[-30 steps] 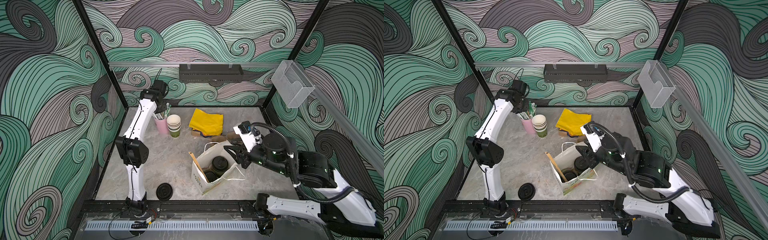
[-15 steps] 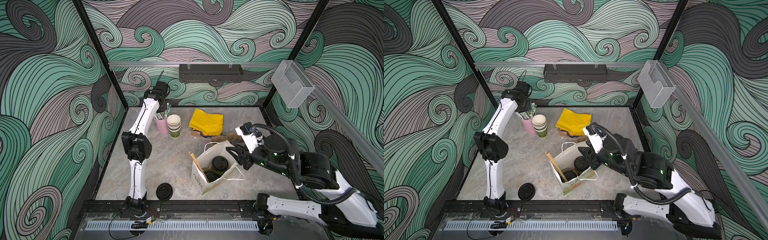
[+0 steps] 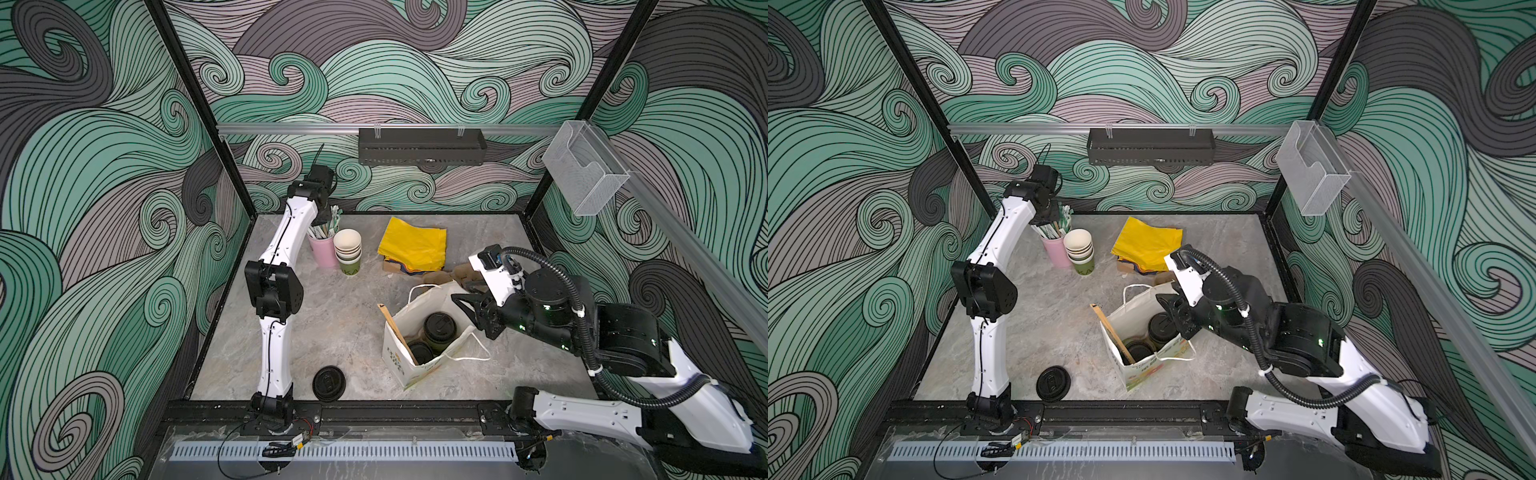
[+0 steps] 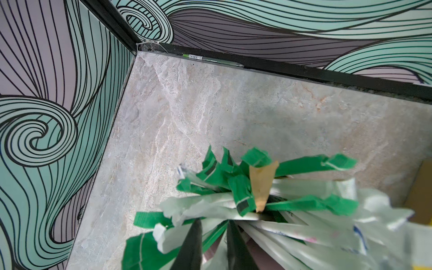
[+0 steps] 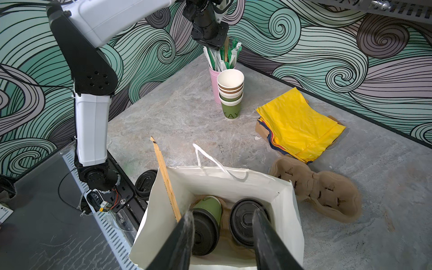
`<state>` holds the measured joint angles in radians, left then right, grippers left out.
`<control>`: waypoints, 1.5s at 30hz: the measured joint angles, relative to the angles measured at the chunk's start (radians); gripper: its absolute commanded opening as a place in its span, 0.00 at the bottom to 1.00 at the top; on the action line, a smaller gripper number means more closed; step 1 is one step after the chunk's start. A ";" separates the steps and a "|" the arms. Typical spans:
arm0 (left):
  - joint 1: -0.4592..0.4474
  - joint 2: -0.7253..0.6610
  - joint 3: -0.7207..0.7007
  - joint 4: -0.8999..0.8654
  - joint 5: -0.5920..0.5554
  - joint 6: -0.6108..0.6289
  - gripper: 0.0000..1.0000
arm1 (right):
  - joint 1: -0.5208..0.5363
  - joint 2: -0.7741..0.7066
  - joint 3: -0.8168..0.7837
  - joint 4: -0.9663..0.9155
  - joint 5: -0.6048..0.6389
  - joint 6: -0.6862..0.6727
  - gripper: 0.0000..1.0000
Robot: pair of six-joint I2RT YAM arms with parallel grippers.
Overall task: Pack a coffee takeout order
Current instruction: Pick up the straw from the storage cup.
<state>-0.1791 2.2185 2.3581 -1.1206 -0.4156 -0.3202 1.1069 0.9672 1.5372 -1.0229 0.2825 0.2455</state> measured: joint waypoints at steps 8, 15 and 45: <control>0.000 0.001 0.004 0.014 0.001 0.014 0.06 | 0.000 0.000 0.000 0.000 0.006 0.000 0.44; 0.000 -0.014 0.014 0.013 0.004 0.018 0.00 | 0.000 0.000 0.000 0.002 0.006 0.001 0.45; -0.004 -0.381 -0.109 0.209 0.116 0.072 0.00 | 0.000 0.002 0.000 0.017 0.006 0.003 0.45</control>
<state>-0.1833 1.8370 2.2486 -0.9119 -0.2993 -0.2485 1.1069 0.9695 1.5372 -1.0061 0.2886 0.2489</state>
